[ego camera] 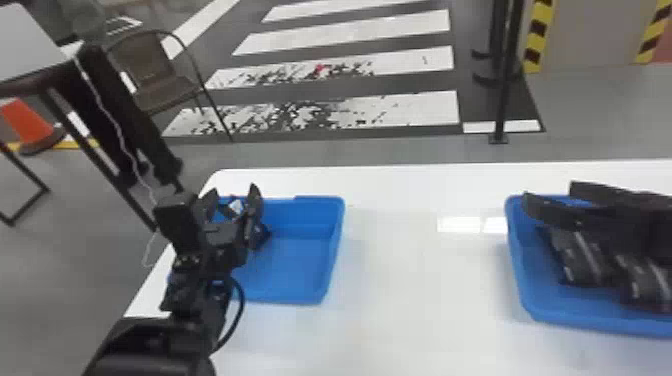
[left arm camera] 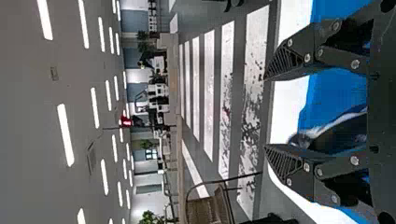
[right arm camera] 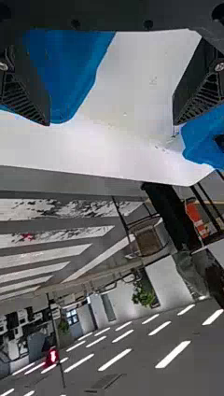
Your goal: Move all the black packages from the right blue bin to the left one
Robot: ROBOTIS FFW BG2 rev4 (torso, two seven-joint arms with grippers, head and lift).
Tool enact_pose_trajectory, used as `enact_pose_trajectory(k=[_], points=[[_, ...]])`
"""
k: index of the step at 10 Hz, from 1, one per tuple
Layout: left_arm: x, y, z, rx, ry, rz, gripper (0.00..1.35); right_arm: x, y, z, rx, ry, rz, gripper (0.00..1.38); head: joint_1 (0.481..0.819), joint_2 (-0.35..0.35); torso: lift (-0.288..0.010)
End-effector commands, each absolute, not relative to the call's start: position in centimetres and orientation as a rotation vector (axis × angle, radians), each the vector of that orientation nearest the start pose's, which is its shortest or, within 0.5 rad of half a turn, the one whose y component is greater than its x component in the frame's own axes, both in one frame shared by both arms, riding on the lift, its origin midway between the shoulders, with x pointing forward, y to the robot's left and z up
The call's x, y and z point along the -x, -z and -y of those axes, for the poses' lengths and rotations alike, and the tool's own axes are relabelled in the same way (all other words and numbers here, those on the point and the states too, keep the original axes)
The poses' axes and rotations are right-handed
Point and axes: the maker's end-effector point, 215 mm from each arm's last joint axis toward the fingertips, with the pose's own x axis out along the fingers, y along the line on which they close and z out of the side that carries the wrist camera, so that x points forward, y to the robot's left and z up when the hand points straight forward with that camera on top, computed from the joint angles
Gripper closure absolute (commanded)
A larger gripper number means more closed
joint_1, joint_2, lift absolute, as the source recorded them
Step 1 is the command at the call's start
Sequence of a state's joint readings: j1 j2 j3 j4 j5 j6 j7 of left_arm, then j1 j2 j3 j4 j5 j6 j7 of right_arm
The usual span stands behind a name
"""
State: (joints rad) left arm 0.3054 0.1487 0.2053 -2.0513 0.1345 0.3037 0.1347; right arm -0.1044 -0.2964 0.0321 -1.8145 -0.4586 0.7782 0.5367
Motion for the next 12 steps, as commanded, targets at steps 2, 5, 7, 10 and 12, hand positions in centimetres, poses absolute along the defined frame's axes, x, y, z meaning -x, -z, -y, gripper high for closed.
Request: enact_pose_trajectory(k=[2, 5, 7, 10, 12], points=[[-49.1, 29.1, -37.3, -0.040, -0.234, -0.006, 0.14, -54.0, 34.0, 17.7, -0.136, -0.545, -0.413, 0.05, 0.695, 0.243, -0.154], [-49.0, 27.9, -35.5, -0.016, -0.198, 0.046, 0.14, -50.6, 37.5, 19.2, -0.059, -0.407, -0.581, 0.08, 0.695, 0.185, -0.154], [-49.1, 27.8, -34.8, 0.001, -0.186, 0.053, 0.14, -49.1, 39.5, 18.0, -0.016, -0.366, -0.665, 0.12, 0.695, 0.175, -0.154], [-49.2, 28.3, -33.3, 0.023, -0.158, 0.047, 0.15, -50.0, 41.3, 16.6, 0.015, -0.347, -0.702, 0.19, 0.695, 0.186, -0.154], [-49.0, 28.3, -32.9, 0.027, -0.147, 0.048, 0.15, -50.9, 40.8, 17.5, 0.046, -0.286, -0.687, 0.20, 0.695, 0.179, -0.154]])
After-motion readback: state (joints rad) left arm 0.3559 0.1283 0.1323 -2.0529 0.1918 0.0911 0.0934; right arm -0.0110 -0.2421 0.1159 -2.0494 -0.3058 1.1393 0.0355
